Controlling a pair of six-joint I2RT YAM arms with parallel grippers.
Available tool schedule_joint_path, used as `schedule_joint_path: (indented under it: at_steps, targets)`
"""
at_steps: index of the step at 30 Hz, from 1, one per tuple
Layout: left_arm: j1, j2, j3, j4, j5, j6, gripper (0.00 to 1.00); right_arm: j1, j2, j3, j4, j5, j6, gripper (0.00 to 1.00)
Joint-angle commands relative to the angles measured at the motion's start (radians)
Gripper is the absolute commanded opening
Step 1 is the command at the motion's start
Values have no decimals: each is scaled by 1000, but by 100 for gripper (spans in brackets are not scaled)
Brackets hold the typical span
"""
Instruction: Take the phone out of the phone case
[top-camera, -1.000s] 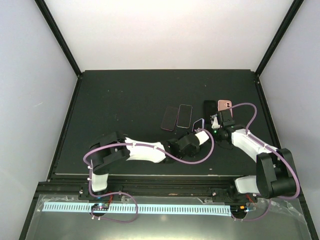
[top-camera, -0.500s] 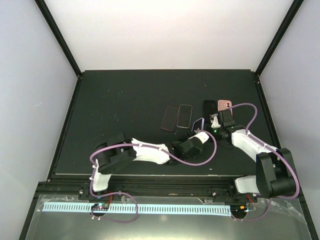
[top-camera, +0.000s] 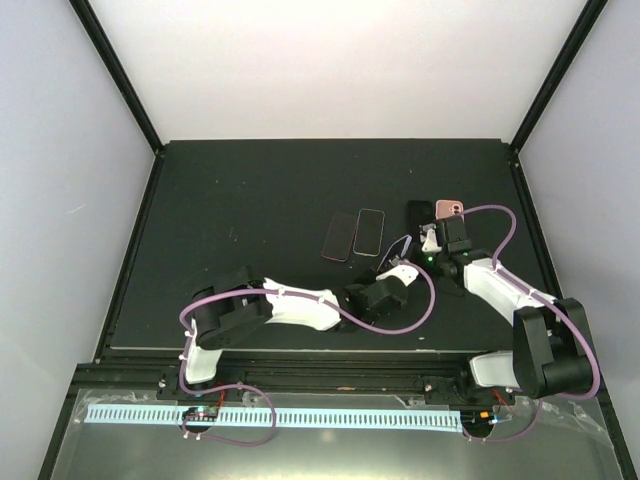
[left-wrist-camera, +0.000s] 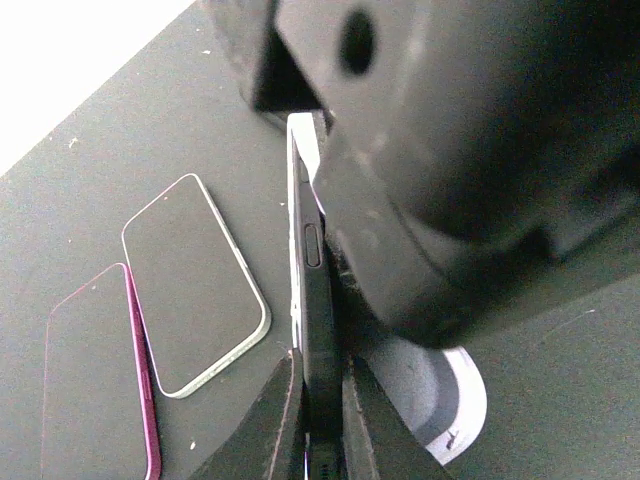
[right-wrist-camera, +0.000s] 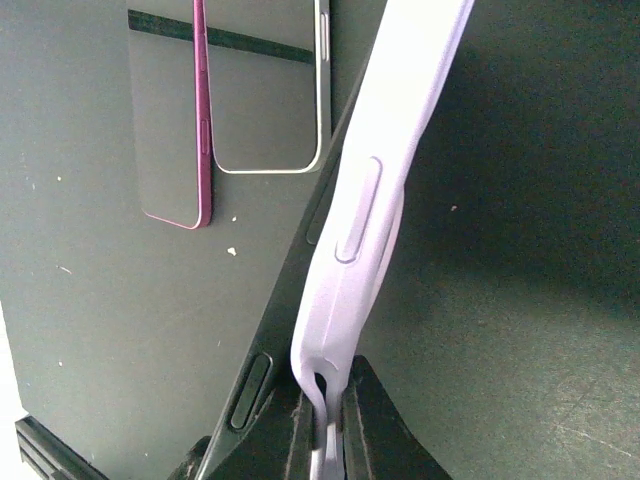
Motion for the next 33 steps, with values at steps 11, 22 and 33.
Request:
schedule_joint_path:
  at_steps: [11, 22, 33]
  targets:
    - [31, -102, -2, -15, -40, -44, 1, -6, -60, -5, -13, 75, -100, 1]
    - [30, -274, -63, -11, -35, -69, 1, -7, -158, 12, -25, 119, -109, 1]
    - [27, -521, -276, 41, -106, -22, 2, -168, -259, 23, 37, 80, -259, 1]
